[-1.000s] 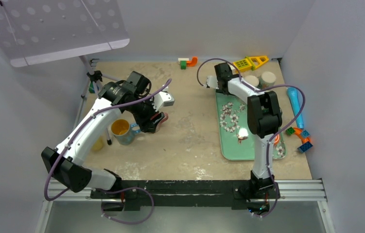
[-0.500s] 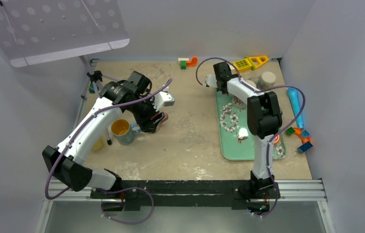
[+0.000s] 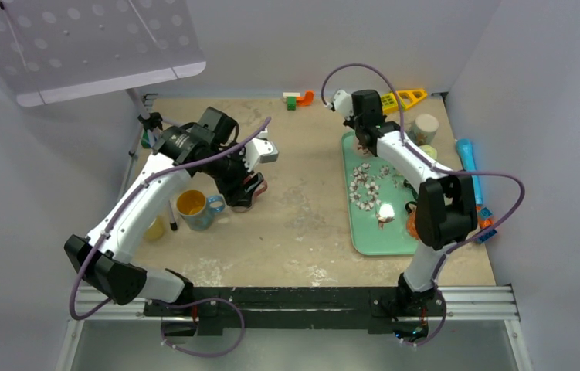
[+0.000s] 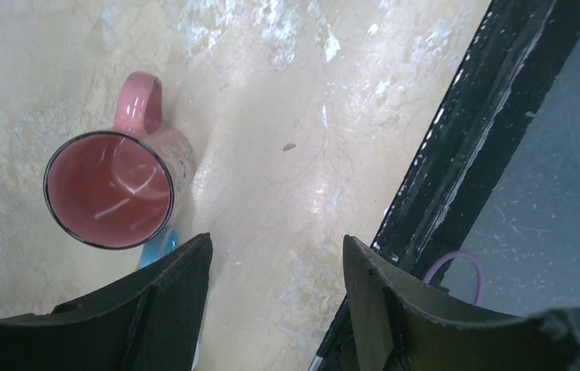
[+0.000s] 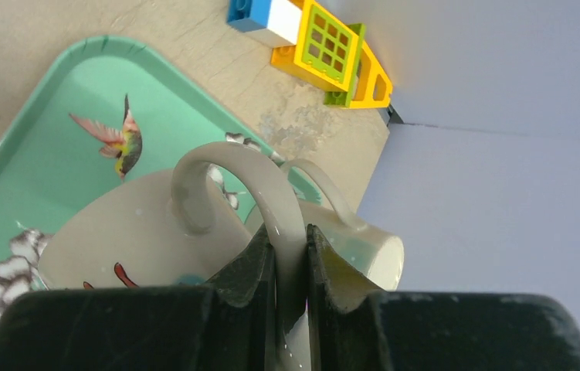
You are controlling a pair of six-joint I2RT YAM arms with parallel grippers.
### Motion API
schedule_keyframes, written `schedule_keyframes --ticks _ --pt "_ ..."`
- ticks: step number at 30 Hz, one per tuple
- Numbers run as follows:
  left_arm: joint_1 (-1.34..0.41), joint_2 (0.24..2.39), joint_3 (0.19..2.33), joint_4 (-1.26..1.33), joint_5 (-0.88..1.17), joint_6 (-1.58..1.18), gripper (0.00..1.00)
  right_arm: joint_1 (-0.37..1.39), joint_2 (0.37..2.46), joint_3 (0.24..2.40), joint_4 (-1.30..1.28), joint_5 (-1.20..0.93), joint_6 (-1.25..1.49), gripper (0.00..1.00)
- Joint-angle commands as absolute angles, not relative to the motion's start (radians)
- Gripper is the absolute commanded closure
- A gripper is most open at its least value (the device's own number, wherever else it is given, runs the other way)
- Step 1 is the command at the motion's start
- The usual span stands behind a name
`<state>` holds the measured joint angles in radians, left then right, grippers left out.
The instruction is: Turn the mug right side up
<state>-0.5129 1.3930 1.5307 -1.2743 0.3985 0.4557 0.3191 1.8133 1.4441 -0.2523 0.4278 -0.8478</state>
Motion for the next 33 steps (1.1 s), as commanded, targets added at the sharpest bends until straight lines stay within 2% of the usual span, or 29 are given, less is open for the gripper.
schedule_keyframes --ticks 1,12,19,23,33 --pt "-0.501 1.363 1.607 -1.296 0.535 0.441 0.33 0.33 1.705 1.416 -0.058 0.493 -0.692 1.0" --pt "-0.437 1.291 1.745 -1.364 0.84 0.42 0.24 0.528 1.456 1.36 0.023 0.555 -0.5 1.0" --pt "-0.424 1.182 1.754 -1.253 0.877 0.288 0.13 0.637 1.242 1.288 0.059 0.267 -0.268 1.0" --pt "-0.424 1.127 1.745 -1.169 0.852 0.207 0.0 0.665 1.149 1.229 0.123 0.072 -0.117 1.0" --pt "-0.425 1.133 1.727 -1.025 0.938 0.013 0.0 0.746 1.046 1.166 0.284 -0.189 0.146 1.0"
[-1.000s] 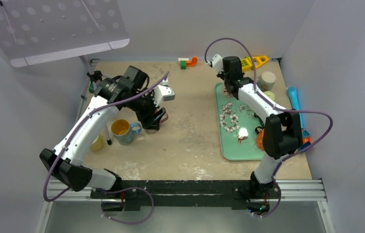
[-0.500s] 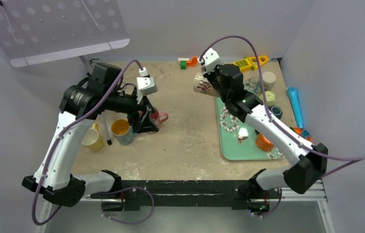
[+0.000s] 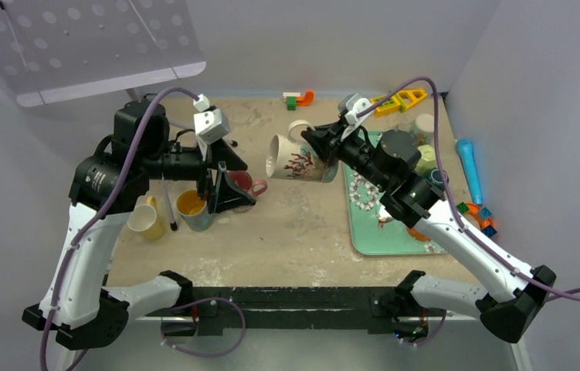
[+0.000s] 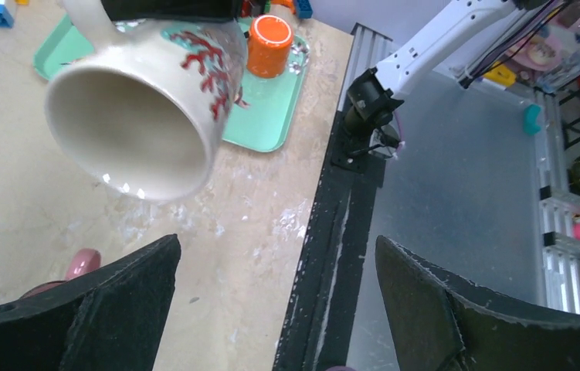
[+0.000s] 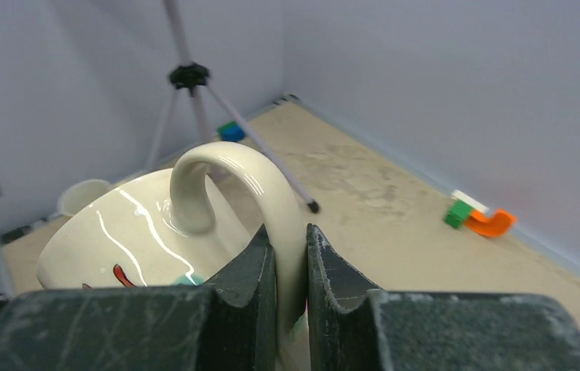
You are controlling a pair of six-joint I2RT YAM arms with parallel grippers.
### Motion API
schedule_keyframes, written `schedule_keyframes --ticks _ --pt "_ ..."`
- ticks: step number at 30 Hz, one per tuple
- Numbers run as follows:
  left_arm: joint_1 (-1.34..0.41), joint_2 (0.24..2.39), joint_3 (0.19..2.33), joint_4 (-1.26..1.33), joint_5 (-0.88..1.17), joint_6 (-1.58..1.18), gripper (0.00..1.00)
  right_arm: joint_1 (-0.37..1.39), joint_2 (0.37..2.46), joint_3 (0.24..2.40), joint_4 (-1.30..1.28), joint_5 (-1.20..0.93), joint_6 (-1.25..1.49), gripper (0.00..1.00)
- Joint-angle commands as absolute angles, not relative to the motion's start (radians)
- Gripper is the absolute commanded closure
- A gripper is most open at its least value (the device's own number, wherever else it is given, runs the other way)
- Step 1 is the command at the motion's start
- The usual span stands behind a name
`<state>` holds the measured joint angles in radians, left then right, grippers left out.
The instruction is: Turn the mug right side up
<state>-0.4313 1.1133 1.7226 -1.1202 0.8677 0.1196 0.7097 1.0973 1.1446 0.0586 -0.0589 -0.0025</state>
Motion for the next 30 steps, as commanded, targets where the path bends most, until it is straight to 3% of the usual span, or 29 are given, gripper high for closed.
schedule_keyframes --ticks 1,13,20,27,29,30 --pt "-0.425 1.137 1.723 -1.014 0.944 0.01 0.0 0.754 1.042 1.164 0.294 -0.202 0.16 1.0" --pt "-0.436 1.166 1.622 -0.893 1.037 -0.124 0.2 0.823 1.114 1.184 0.427 -0.252 0.263 1.0" --pt "-0.438 1.169 1.613 -0.888 1.035 -0.111 0.27 0.83 1.191 1.219 0.446 -0.204 0.321 1.0" --pt "-0.438 1.198 1.606 -0.926 0.987 -0.09 0.68 0.835 1.217 1.23 0.472 -0.228 0.35 1.0" --pt "-0.439 1.2 1.616 -0.952 0.941 -0.072 0.94 0.834 1.221 1.233 0.453 -0.232 0.341 1.0" --pt "-0.438 1.198 1.626 -0.975 0.905 -0.055 1.0 0.834 1.221 1.231 0.441 -0.232 0.337 1.0"
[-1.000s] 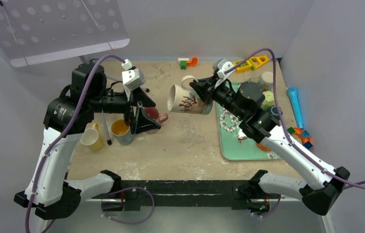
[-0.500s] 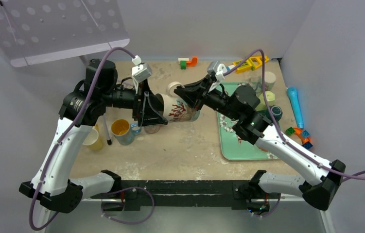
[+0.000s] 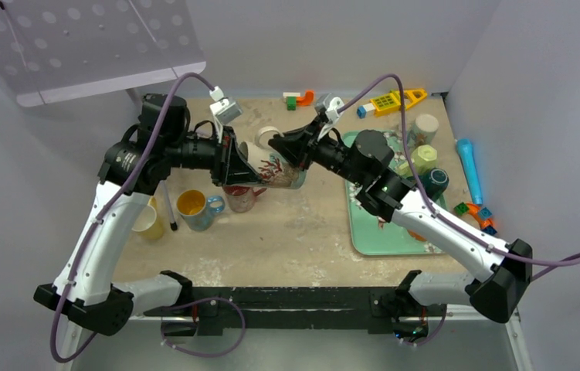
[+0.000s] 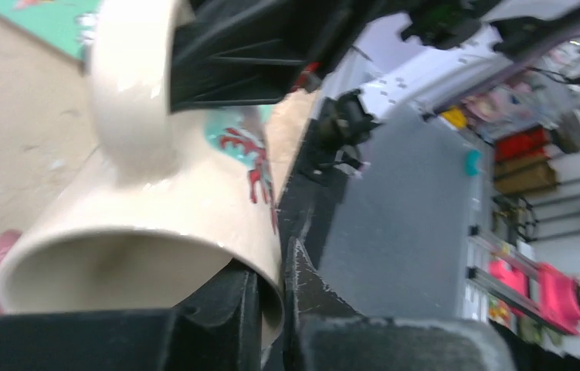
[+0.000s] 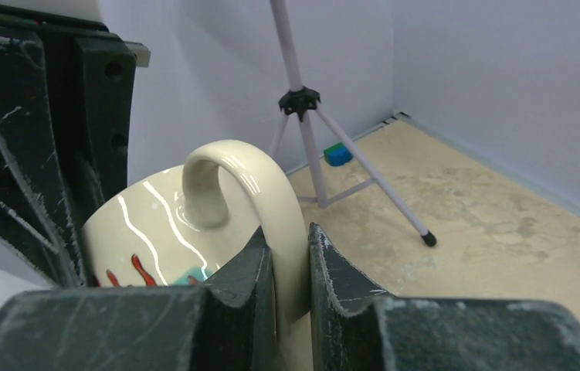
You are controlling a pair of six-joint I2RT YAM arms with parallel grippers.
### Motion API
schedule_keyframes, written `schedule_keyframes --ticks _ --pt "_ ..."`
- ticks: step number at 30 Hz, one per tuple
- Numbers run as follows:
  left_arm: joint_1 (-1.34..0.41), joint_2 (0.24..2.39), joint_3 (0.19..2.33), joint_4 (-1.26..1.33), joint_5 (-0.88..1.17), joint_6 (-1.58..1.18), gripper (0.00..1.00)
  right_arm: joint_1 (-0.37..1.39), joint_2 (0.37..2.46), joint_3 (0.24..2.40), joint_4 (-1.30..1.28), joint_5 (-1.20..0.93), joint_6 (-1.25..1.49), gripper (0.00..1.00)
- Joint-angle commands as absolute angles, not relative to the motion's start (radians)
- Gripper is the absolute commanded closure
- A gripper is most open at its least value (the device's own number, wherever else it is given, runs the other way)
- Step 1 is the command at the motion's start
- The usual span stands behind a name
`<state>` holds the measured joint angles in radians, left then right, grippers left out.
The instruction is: Turn the mug right side up
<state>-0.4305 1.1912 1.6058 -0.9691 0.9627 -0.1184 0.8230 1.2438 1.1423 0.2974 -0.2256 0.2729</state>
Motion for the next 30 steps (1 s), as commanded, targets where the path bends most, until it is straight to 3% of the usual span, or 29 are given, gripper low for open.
schedule_keyframes --ticks 1,3,4,7,9,16,20,30 --pt "-0.439 1.198 1.64 -1.006 0.866 -0.026 1.0 0.834 1.221 1.232 0.423 -0.232 0.331 1.0" --pt "-0.439 1.195 1.669 -1.083 0.793 0.058 1.0 0.834 1.225 1.242 0.365 -0.232 0.302 1.0" --pt "-0.439 1.193 1.683 -1.131 0.75 0.096 1.0 0.834 1.229 1.254 0.325 -0.224 0.288 0.9" --pt "-0.438 1.188 1.71 -1.289 0.639 0.223 1.0 0.834 1.231 1.286 0.181 -0.151 0.244 0.4" --pt "-0.438 1.179 1.702 -1.36 0.568 0.293 1.0 0.834 1.216 1.277 0.128 -0.102 0.221 0.19" --pt "-0.453 1.198 1.537 -1.568 0.478 0.524 1.0 0.83 1.112 1.181 0.042 0.155 0.125 0.1" --pt "-0.498 1.202 1.381 -1.445 0.355 0.521 1.0 0.777 1.098 1.135 0.005 0.358 0.103 0.07" --pt "-0.624 1.242 1.216 -1.149 0.234 0.549 1.0 0.432 1.167 1.125 -0.136 0.416 0.167 0.07"
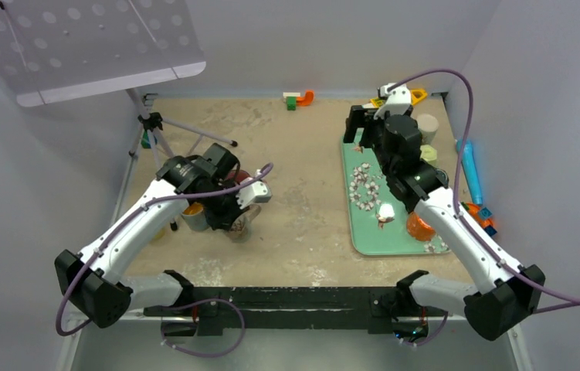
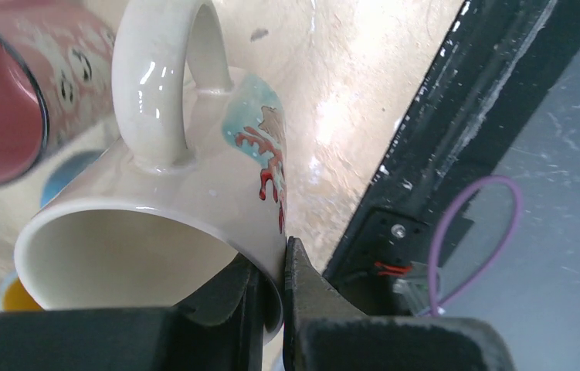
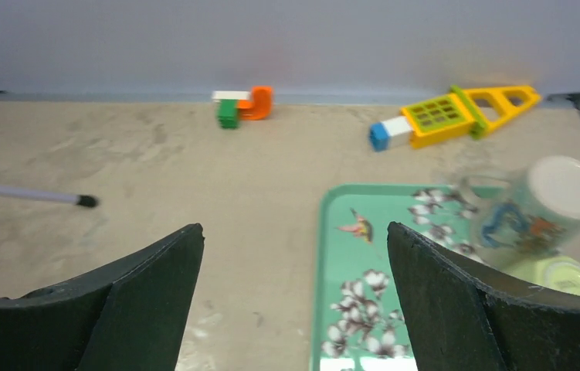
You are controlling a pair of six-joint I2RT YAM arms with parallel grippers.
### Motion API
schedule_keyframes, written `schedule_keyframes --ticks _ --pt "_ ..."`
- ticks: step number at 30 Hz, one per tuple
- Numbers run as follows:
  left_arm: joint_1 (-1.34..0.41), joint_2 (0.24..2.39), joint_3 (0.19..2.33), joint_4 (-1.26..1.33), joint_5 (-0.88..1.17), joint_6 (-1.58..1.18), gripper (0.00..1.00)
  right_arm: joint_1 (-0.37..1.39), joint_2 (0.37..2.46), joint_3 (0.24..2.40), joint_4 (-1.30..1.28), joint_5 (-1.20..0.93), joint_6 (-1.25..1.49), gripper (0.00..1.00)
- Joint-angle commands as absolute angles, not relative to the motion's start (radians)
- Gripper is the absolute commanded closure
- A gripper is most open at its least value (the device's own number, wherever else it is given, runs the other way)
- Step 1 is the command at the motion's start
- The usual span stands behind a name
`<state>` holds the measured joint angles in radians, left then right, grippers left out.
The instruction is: Turn the mug right side up
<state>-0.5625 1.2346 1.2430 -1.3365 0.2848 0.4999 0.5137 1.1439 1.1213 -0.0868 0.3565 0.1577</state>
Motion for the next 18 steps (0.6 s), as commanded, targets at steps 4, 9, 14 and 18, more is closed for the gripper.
schedule_keyframes --ticks 4,9,14,18 --pt "-0.682 1.315 1.173 -1.117 0.135 0.557 1.0 0.393 1.231 1.146 -0.183 0.426 0.062 0.07" --pt "-0.73 1.353 1.141 -1.071 0.042 0.565 1.0 0.388 1.339 1.199 -0.267 0.465 -0.096 0.07" --pt "-0.736 1.347 1.105 -1.051 0.066 0.589 0.98 0.387 1.426 1.238 -0.352 0.495 -0.144 0.07" --pt "-0.736 1.298 1.099 -1.084 0.124 0.617 0.6 0.385 1.452 1.216 -0.339 0.486 -0.189 0.06"
